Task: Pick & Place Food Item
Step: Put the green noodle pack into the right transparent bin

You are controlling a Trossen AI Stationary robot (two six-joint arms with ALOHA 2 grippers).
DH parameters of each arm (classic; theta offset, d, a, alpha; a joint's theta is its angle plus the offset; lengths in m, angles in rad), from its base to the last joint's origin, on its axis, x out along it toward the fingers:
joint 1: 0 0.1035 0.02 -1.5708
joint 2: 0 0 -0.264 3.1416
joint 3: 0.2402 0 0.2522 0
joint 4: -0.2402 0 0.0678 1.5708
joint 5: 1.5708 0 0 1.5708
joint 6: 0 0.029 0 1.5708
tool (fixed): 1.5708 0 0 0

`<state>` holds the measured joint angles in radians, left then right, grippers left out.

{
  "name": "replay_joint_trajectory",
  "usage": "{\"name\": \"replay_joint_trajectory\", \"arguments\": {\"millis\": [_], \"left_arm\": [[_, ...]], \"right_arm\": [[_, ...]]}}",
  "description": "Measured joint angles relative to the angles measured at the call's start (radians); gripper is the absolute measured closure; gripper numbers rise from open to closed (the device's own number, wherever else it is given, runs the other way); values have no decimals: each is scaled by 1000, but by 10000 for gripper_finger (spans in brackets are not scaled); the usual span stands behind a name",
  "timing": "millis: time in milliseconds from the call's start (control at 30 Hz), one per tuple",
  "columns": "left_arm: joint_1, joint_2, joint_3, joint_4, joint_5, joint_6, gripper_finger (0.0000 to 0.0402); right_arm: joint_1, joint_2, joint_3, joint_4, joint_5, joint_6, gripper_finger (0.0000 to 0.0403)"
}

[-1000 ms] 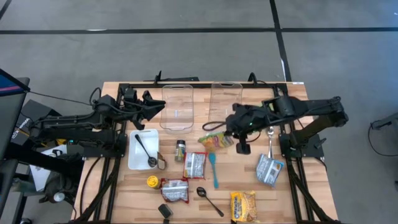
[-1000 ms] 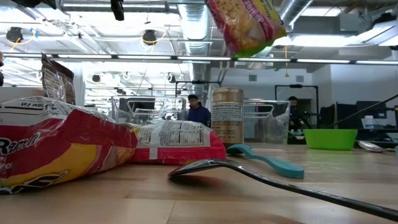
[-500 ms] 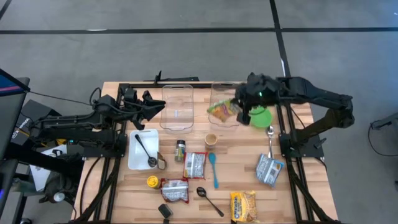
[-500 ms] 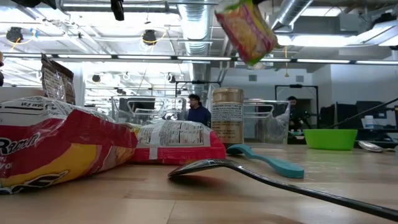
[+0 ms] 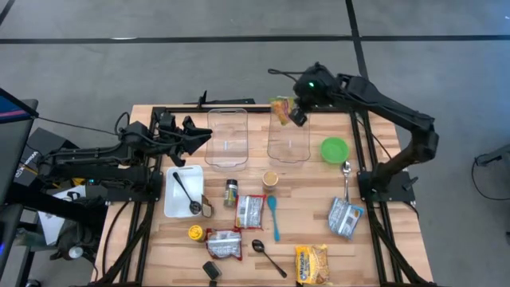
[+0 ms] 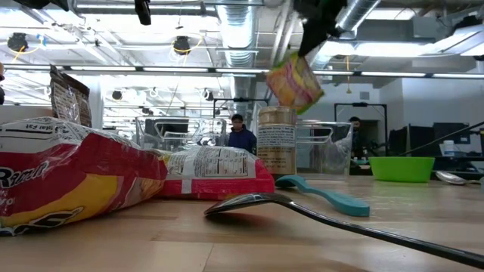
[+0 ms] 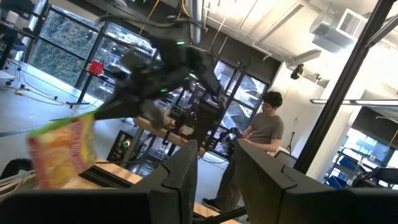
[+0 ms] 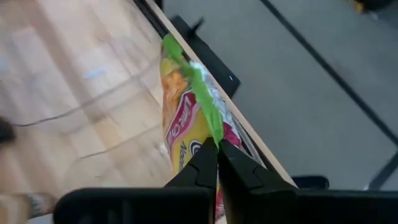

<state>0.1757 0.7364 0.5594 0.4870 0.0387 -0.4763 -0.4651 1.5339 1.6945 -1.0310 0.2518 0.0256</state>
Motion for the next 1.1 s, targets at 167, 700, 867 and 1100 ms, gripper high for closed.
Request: {"name": "replay_joint_trajectory", "arguments": {"millis": [167,700,867,1100], "left_arm": [[0,0,0,0,0,0,300],[0,0,0,0,0,0,300],[0,0,0,0,0,0,300],[0,0,0,0,0,0,300]], "right_arm": [[-81,69,-42,33,-68,-20,403],[-139,189,-49,24,-97,-113,403],[-157,183,-49,-9,-67,-116,403],[-181,167,-49,-39,-37,-157,403]]}}
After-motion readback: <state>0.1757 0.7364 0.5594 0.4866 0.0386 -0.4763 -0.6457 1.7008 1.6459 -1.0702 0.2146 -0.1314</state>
